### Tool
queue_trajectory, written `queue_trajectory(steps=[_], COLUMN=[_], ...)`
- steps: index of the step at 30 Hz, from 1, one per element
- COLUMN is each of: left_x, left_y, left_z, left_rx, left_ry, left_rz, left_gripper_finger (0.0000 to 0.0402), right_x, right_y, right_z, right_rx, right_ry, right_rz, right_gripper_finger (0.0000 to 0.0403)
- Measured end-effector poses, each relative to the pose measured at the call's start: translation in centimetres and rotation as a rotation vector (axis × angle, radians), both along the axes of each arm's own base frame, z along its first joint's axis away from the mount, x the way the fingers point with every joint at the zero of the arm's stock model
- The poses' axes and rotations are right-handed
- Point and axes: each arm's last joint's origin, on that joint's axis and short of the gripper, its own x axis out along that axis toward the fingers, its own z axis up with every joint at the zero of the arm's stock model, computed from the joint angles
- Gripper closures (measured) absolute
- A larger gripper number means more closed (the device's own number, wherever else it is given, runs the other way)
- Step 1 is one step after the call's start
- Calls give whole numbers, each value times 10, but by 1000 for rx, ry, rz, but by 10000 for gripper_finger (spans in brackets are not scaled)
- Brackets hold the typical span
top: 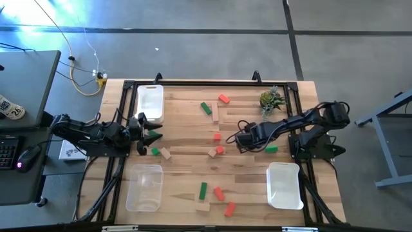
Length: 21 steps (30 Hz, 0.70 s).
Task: Sort & place blocks by color
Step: Put the brown block into the bottom white bin
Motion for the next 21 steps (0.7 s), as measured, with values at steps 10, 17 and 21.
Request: queue_trajectory(steps=[10,17,21], left_x=[-8,-14,-14], left_y=[2,5,5], left_z=[32,47,52], left_rx=[117,143,144], left_ry=[3,85,141], left_rz=[42,114,119], left_gripper_finger=[191,191,191], right_x=[24,22,11], right_y=[39,67,79], right_z=[63,103,117], right_rx=[-143,-258,-299], right_ry=[-136,-185,-161], right_rz=[140,210,202], right_gripper_finger=[291,290,290])
